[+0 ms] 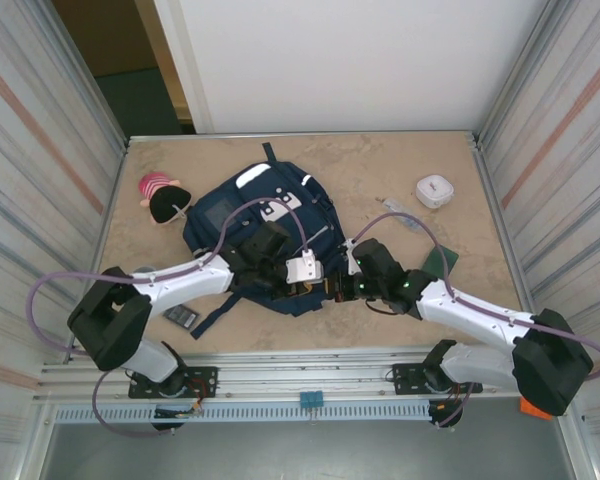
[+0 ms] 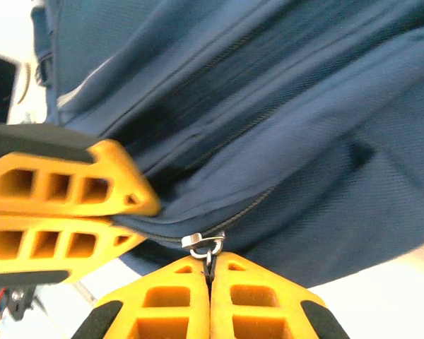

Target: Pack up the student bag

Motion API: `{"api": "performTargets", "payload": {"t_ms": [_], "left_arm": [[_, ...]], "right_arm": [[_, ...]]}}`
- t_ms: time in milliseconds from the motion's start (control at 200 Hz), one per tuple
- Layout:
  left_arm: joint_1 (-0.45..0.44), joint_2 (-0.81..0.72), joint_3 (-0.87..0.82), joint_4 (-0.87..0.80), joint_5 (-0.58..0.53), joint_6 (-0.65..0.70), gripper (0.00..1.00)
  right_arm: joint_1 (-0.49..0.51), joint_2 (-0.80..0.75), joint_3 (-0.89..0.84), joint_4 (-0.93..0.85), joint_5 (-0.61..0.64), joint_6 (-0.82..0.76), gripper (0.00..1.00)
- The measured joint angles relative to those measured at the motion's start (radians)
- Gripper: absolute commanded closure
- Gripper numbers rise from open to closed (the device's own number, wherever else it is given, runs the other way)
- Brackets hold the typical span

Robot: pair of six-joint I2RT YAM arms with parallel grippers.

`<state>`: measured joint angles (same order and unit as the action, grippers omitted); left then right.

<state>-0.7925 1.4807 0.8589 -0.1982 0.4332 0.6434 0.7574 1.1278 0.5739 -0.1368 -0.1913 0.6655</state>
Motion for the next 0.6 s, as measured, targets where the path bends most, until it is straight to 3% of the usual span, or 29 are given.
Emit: {"api": "performTargets", "payload": {"t_ms": [145,306,361,491,601], "left_arm": [[0.04,-0.118,-0.041,-0.026,0.019,0.023,1.0],[0.113,-0.256,-0.105,-0.104,0.023,0.061,0.93],[0.139,-0.285,-0.118,-0.149,0.023,0.072,0.82],[0.165,-0.327,-0.122,-0.244,0.016,0.081,0.48],[0.11,-0.333,-0.117,-0.239,-0.009,0.045,0.33]], "right_arm": [[-0.113,-0.034,0.0,0.002,-0.047,0.003,1.0],[-0.135,-0.027,0.005,0.03,-0.132,-0.031,1.0],[-0.123,-0.012,0.005,0.034,-0.151,-0.047,1.0],[-0.061,0.031,0.006,0.031,-0.17,-0.072,1.0],[-0.016,0.051,0.012,0.029,-0.175,-0.076,1.0]]}}
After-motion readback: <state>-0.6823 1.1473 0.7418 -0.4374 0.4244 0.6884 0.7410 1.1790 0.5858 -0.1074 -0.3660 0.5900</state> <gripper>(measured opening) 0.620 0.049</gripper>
